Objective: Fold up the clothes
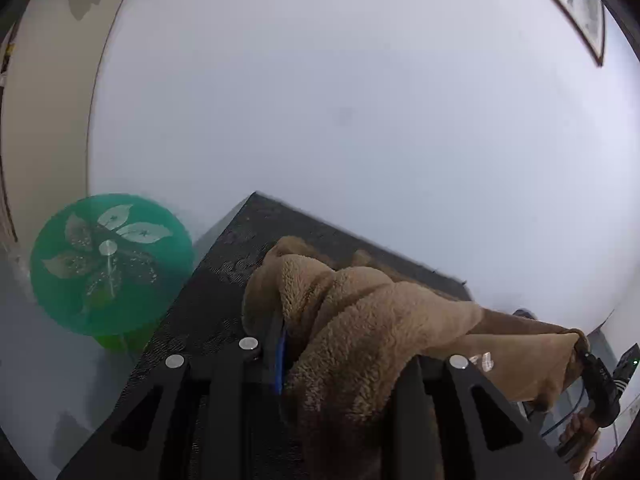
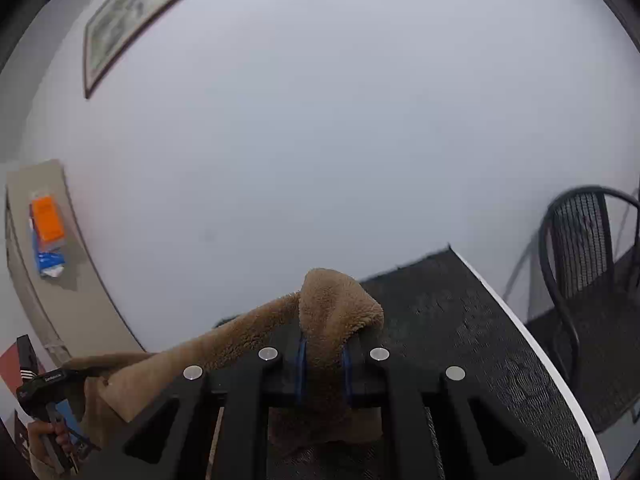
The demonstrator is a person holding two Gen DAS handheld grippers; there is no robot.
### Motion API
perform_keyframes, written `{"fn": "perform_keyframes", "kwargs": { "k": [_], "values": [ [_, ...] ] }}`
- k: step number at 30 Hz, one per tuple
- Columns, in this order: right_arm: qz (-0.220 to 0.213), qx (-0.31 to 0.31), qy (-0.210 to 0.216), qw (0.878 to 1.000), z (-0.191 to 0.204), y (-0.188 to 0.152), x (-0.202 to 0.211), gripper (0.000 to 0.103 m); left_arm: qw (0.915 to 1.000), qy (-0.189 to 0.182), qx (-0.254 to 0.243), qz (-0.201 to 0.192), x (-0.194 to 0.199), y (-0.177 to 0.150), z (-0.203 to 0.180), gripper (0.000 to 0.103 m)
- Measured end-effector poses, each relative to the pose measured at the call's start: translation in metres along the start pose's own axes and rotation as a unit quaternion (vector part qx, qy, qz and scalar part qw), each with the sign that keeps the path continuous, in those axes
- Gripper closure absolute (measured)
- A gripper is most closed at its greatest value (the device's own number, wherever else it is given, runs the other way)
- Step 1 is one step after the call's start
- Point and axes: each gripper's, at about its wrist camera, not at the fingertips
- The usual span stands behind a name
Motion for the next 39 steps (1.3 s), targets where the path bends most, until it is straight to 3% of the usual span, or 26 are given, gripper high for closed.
{"fn": "perform_keyframes", "kwargs": {
  "k": [7, 9, 12, 18, 21, 22, 23, 24, 28, 30, 33, 35, 36, 37, 38, 39],
  "values": [
    [0.088, -0.012, -0.035, 0.995, -0.025, -0.044, -0.038, 0.089, 0.9904, 0.097, -0.022, 0.095, -0.071, -0.033, 0.028, 0.051],
    [0.098, -0.021, -0.04, 0.994, -0.034, -0.049, -0.045, 0.089, 0.9901, 0.093, -0.018, 0.104, -0.072, -0.041, 0.034, 0.036],
    [0.105, -0.026, -0.041, 0.993, -0.037, -0.053, -0.049, 0.089, 0.9907, 0.086, -0.012, 0.105, -0.065, -0.049, 0.042, 0.025],
    [0.115, -0.019, -0.029, 0.993, -0.025, -0.058, -0.041, 0.088, 0.9908, 0.076, -0.015, 0.111, -0.039, -0.063, 0.051, 0.023],
    [0.123, -0.028, -0.012, 0.992, -0.027, -0.064, -0.048, 0.075, 0.9886, 0.063, -0.016, 0.135, -0.034, -0.074, 0.052, 0.022],
    [0.124, -0.036, -0.005, 0.992, -0.028, -0.066, -0.05, 0.059, 0.9875, 0.056, -0.013, 0.147, -0.035, -0.079, 0.052, 0.022],
    [0.126, -0.044, 0.001, 0.991, -0.03, -0.069, -0.052, 0.034, 0.9861, 0.048, -0.009, 0.159, -0.036, -0.085, 0.052, 0.022],
    [0.128, -0.052, 0.007, 0.99, -0.031, -0.071, -0.053, 0.027, 0.9847, 0.042, -0.004, 0.169, -0.038, -0.09, 0.052, 0.022],
    [0.144, -0.048, 0.018, 0.988, -0.028, -0.08, -0.058, 0.025, 0.9774, 0.038, 0.018, 0.207, -0.059, -0.108, 0.05, 0.022],
    [0.15, -0.044, 0.03, 0.987, -0.025, -0.084, -0.06, 0.025, 0.9796, 0.04, 0.012, 0.197, -0.064, -0.111, 0.043, 0.021],
    [0.159, -0.036, 0.046, 0.986, -0.021, -0.089, -0.062, 0.025, 0.9765, 0.014, 0.028, 0.213, -0.073, -0.112, 0.034, 0.021],
    [0.163, -0.031, 0.054, 0.985, -0.018, -0.092, -0.063, 0.025, 0.9734, -0.007, 0.038, 0.226, -0.078, -0.115, 0.027, 0.023],
    [0.161, -0.029, 0.056, 0.985, -0.017, -0.093, -0.063, 0.025, 0.972, -0.017, 0.038, 0.231, -0.081, -0.117, 0.024, 0.031],
    [0.16, -0.028, 0.058, 0.985, -0.017, -0.093, -0.063, 0.03, 0.9699, -0.027, 0.037, 0.239, -0.083, -0.12, 0.02, 0.041],
    [0.159, -0.028, 0.062, 0.985, -0.016, -0.094, -0.064, 0.047, 0.9656, -0.038, 0.038, 0.254, -0.087, -0.123, 0.016, 0.065],
    [0.163, -0.028, 0.067, 0.984, -0.016, -0.095, -0.067, 0.057, 0.9619, -0.047, 0.042, 0.266, -0.089, -0.125, 0.014, 0.079]
  ]
}}
Point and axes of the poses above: each gripper's, at about its wrist camera, not at the fingertips, and x roughly against the way its jaws point, z to its left, y to its top, and after that the axes turned 13 degrees about x, right-handed
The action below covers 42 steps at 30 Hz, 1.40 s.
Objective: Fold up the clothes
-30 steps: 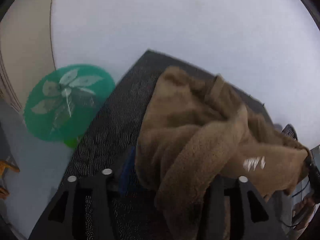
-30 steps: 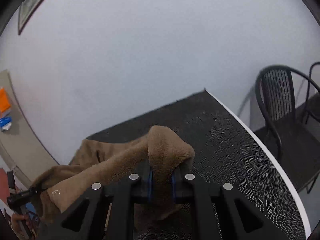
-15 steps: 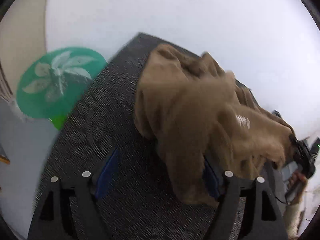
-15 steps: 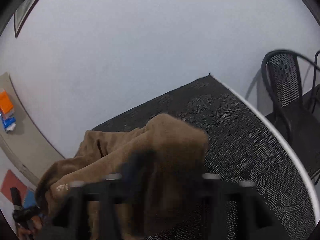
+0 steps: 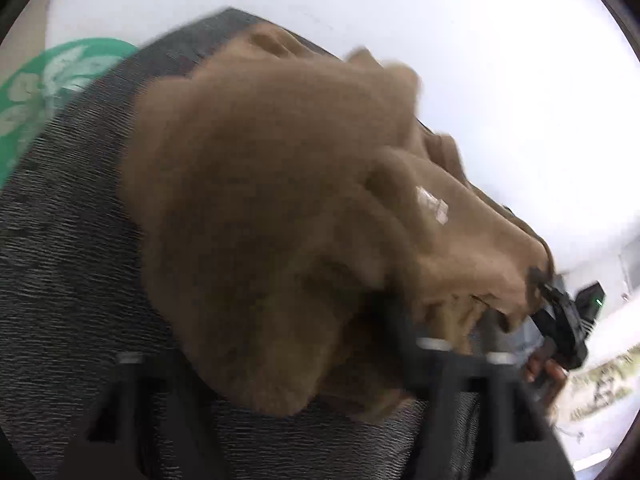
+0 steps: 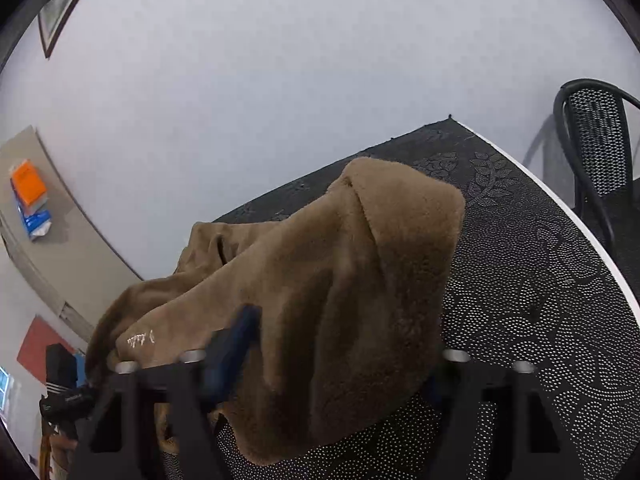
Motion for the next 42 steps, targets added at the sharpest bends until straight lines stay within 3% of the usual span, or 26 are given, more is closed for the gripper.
{"fn": "perform_keyframes", "kwargs": {
  "k": [1, 4, 6, 9, 12, 14, 16, 19, 23, 26, 28, 29, 30, 33, 37, 40, 42],
  "values": [
    [0.004, 0.0, 0.006, 1.0, 0.0, 0.0, -0.003, 0.069, 0.9999, -0.013, 0.003, 0.0, 0.002, 0.0, -0.002, 0.082],
    [0.006, 0.0, 0.03, 1.0, 0.001, -0.001, -0.01, 0.076, 0.9983, -0.056, 0.013, -0.01, 0.015, 0.0, -0.008, 0.089],
    [-0.005, -0.028, 0.069, 0.997, -0.004, 0.0, -0.008, 0.078, 0.9953, -0.088, 0.019, -0.035, 0.035, 0.004, -0.01, 0.091],
    [-0.035, -0.076, 0.13, 0.988, -0.014, 0.007, 0.004, 0.078, 0.986, -0.129, 0.013, -0.104, 0.084, 0.014, -0.019, 0.091],
    [-0.078, -0.102, 0.174, 0.976, -0.018, 0.019, 0.025, 0.078, 0.9688, -0.166, -0.004, -0.184, 0.14, 0.02, -0.031, 0.092],
    [-0.111, -0.111, 0.2, 0.967, -0.018, 0.028, 0.041, 0.082, 0.9605, -0.175, -0.012, -0.216, 0.166, 0.02, -0.037, 0.092],
    [-0.14, -0.107, 0.206, 0.963, -0.014, 0.037, 0.059, 0.082, 0.9582, -0.167, -0.031, -0.23, 0.179, 0.02, -0.044, 0.092],
    [-0.156, -0.06, 0.164, 0.972, 0.001, 0.045, 0.077, 0.082, 0.9633, -0.114, -0.059, -0.236, 0.177, 0.015, -0.051, 0.092],
    [-0.121, -0.007, 0.109, 0.987, 0.021, 0.038, 0.069, 0.082, 0.9709, -0.039, -0.059, -0.229, 0.15, 0.013, -0.046, 0.092],
    [-0.084, 0.022, 0.075, 0.993, 0.029, 0.028, 0.053, 0.082, 0.9722, 0.042, -0.067, -0.22, 0.129, 0.014, -0.034, 0.09],
    [-0.062, 0.032, 0.06, 0.996, 0.032, 0.022, 0.043, 0.081, 0.9712, 0.069, -0.08, -0.213, 0.121, 0.008, -0.028, 0.079],
    [-0.053, 0.034, 0.055, 0.997, 0.032, 0.019, 0.038, 0.08, 0.9682, 0.081, -0.099, -0.215, 0.118, 0.002, -0.028, 0.065],
    [-0.045, 0.031, 0.053, 0.997, 0.031, 0.017, 0.034, 0.079, 0.9639, 0.092, -0.121, -0.219, 0.114, -0.006, -0.029, 0.049],
    [-0.03, 0.023, 0.045, 0.998, 0.024, 0.012, 0.025, 0.078, 0.9475, 0.108, -0.194, -0.23, 0.104, -0.027, -0.032, 0.022],
    [-0.024, 0.02, 0.033, 0.999, 0.015, 0.013, 0.018, 0.078, 0.9, 0.162, -0.331, -0.232, 0.095, -0.074, -0.043, 0.019],
    [-0.022, 0.032, 0.011, 0.999, 0.01, 0.023, 0.004, 0.078, 0.8578, 0.206, -0.416, -0.221, 0.085, -0.105, -0.045, 0.018],
    [-0.019, 0.038, -0.008, 0.999, 0.006, 0.031, -0.008, 0.078, 0.8369, 0.22, -0.453, -0.215, 0.079, -0.121, -0.045, 0.018]
  ]
}}
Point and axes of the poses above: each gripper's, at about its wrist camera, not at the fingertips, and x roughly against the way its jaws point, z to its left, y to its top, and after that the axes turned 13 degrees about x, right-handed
